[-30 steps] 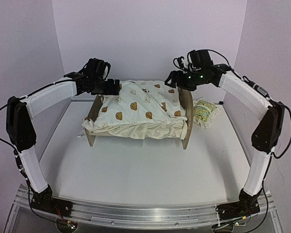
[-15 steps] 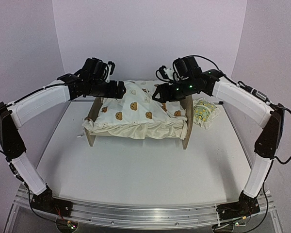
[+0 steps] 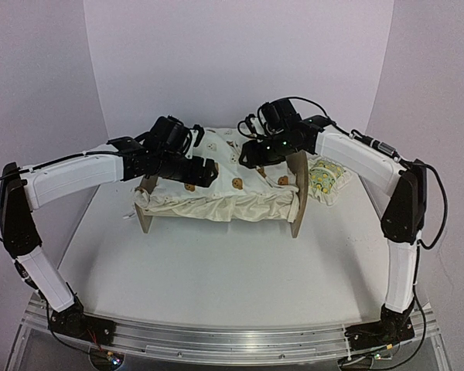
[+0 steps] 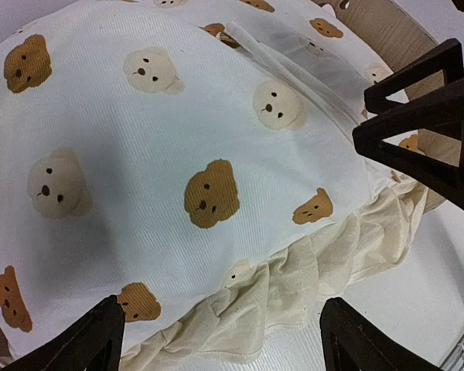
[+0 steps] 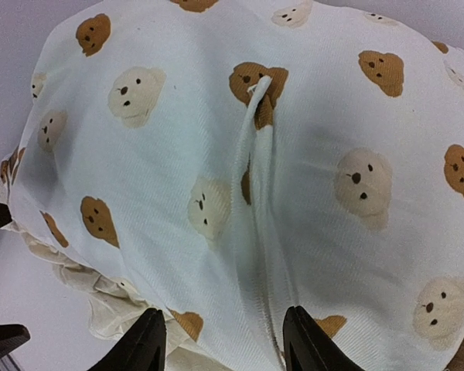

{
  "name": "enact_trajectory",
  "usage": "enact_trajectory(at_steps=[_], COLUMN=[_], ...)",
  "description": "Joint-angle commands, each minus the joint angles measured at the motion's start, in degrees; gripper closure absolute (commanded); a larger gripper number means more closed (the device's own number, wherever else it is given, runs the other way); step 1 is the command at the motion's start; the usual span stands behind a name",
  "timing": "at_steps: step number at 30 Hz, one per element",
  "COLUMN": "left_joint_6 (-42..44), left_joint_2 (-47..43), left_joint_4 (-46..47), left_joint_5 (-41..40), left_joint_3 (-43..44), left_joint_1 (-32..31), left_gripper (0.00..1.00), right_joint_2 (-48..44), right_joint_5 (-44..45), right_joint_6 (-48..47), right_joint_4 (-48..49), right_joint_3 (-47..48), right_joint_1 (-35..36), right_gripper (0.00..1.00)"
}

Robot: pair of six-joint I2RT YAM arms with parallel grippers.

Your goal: Set up the pet bed

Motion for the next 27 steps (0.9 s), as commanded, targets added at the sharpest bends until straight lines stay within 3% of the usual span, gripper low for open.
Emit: enact_trajectory(at_steps=[1, 4, 11, 18, 27], left_joint_6=[0.2, 0.2, 0.5, 0.5, 2.4], left_joint_2=[-2.3, -2.7, -2.7, -2.6, 0.1], left_joint_4=[2.7, 3.1, 4.4, 5.2, 4.0], left_joint_5=[0.6, 0.8, 1.4, 1.9, 1.9], left_joint_3=[-1.0, -1.6, -3.0, -3.8, -0.2], left_joint_1=[-0.3, -0.4, -0.4, -0.5, -2.0], left_gripper=[0.11, 0.11, 0.12, 0.13, 0.15], right_joint_2=[2.2, 3.0, 3.3, 2.9, -4.5], right_joint_5=[2.2, 2.2, 1.4, 1.8, 5.4], right_joint_6=[-1.3, -1.4, -1.6, -2.4, -4.5], right_joint_4=[0.5, 0.6, 0.6, 0.6, 0.6], right_joint_3=[2.9, 3.0, 3.2, 3.0, 0.0], right_joint_1=[0.0, 0.0, 0.0, 0.0, 0.0], right_gripper=[0.48, 0.52, 0.72, 0.98, 1.0])
